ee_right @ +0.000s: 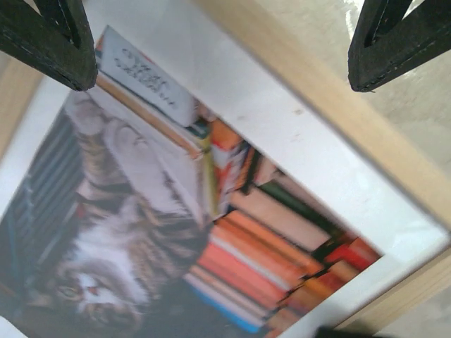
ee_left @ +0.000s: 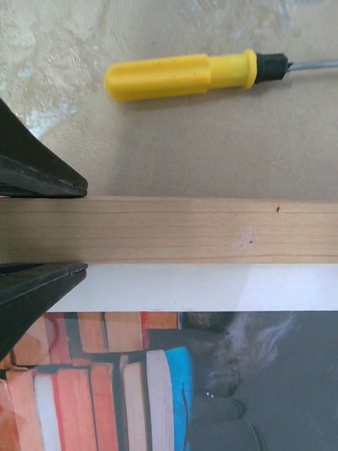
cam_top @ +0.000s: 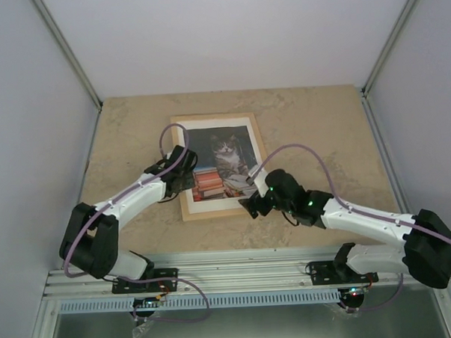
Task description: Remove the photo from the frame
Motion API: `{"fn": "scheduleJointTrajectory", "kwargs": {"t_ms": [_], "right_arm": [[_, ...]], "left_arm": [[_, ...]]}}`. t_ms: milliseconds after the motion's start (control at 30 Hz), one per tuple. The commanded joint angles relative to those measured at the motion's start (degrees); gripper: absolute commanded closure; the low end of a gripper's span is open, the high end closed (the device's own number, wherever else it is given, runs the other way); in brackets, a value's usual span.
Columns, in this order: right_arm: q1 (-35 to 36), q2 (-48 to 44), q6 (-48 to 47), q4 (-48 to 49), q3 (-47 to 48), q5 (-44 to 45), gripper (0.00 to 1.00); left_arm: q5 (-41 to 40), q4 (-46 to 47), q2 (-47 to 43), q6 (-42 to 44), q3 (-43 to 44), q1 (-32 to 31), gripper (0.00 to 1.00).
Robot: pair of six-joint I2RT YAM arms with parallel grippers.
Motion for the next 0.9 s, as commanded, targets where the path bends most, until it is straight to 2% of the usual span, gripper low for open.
{"fn": "scheduleJointTrajectory", "kwargs": {"t_ms": [0,167,333,633,867], "right_arm": [[8.18,-1.56,-4.41,-1.31,-0.78,9.69,0.02],[18.19,2.08,-8.14,-0.33,0.35,19.33,0.02],[25.62,10.32,-13.64,2.86,2.96,30.20,0.02],[32.01,23.16,-21.54,10.87,7.63,49.28,0.06],[32.79,31.20,-29.29,15.95,11.25,56.30,0.12]], "left_arm": [[-0.45,3.12,-4.94,-2.93,2.84,-0.09,1.00],[0.43,3.08,-8.72,-3.14,2.26,-0.07,1.00],[1.90,3.18,-10.75,-3.05,1.88,-0.10,1.00],[3.75,3.76,-12.28,-3.46,1.13,-0.09,1.00],[5.64,4.84,-13.06,-4.04,-0.37,-0.15,1.00]]}}
